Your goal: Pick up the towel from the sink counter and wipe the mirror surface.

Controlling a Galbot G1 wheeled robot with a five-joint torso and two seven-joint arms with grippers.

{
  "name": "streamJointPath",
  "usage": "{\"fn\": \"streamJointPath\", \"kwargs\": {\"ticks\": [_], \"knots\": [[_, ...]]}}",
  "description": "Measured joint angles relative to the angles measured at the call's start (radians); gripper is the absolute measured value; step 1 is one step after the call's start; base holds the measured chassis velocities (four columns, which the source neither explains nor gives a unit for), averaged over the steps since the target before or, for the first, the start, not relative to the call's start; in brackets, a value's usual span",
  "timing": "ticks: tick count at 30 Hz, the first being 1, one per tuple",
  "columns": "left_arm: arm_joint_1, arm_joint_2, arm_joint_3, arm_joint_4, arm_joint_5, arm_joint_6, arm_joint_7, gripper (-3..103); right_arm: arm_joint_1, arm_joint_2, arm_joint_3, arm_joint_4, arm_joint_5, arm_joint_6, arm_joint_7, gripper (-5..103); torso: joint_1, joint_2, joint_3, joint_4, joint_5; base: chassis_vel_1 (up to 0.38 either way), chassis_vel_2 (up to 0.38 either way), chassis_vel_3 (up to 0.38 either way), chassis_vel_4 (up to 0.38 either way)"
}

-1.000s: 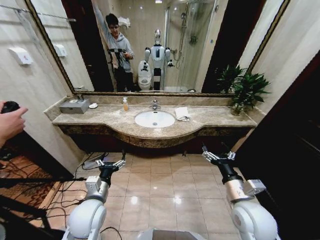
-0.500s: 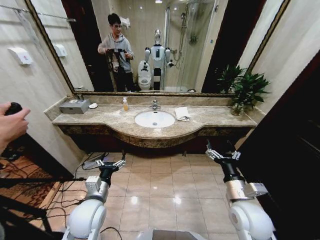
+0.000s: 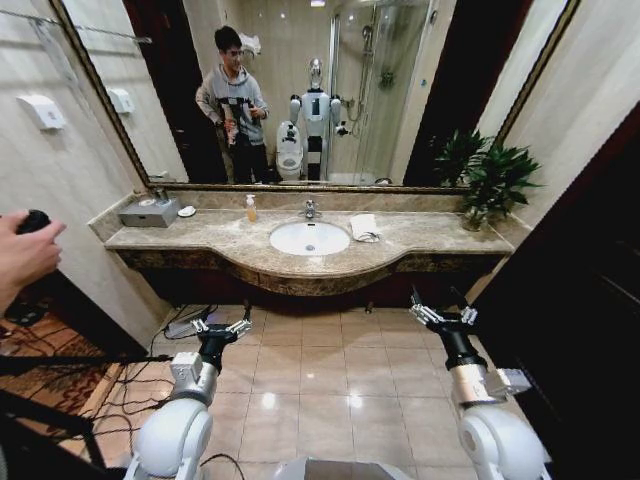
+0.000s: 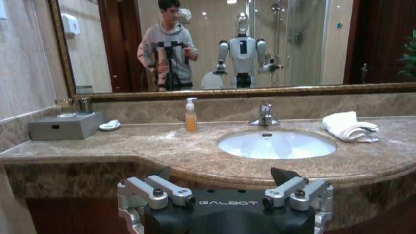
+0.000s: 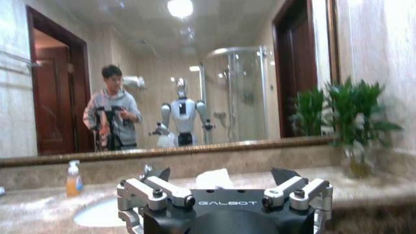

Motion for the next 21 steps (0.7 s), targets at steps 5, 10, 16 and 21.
{"fn": "streamJointPath", "kwargs": {"ticks": [5,10,16,21], "knots": [[0.0,0.0,0.0,0.0,0.0,0.0,0.0,100,-0.004,0.014,-0.01,-0.034,-0.025,0.034,-0.013,100,0.0,0.0,0.0,0.0002,0.0,0.0,0.0,0.0,0.0],[0.0,0.0,0.0,0.0,0.0,0.0,0.0,100,0.028,0.039,-0.024,-0.045,-0.039,0.03,-0.014,100,0.0,0.0,0.0,0.0004,-0.0002,0.0,0.0,0.0,0.0],[0.0,0.0,0.0,0.0,0.0,0.0,0.0,100,0.082,0.046,-0.039,-0.072,-0.052,0.024,-0.014,100,0.0,0.0,0.0,0.0004,-0.0001,-0.063,0.054,0.079,-0.066],[0.0,0.0,0.0,0.0,0.0,0.0,0.0,100,0.116,0.047,-0.042,-0.082,-0.046,0.013,-0.013,100,0.0,0.0,0.0,0.0003,-0.0001,-0.134,0.141,0.14,-0.144]]}}
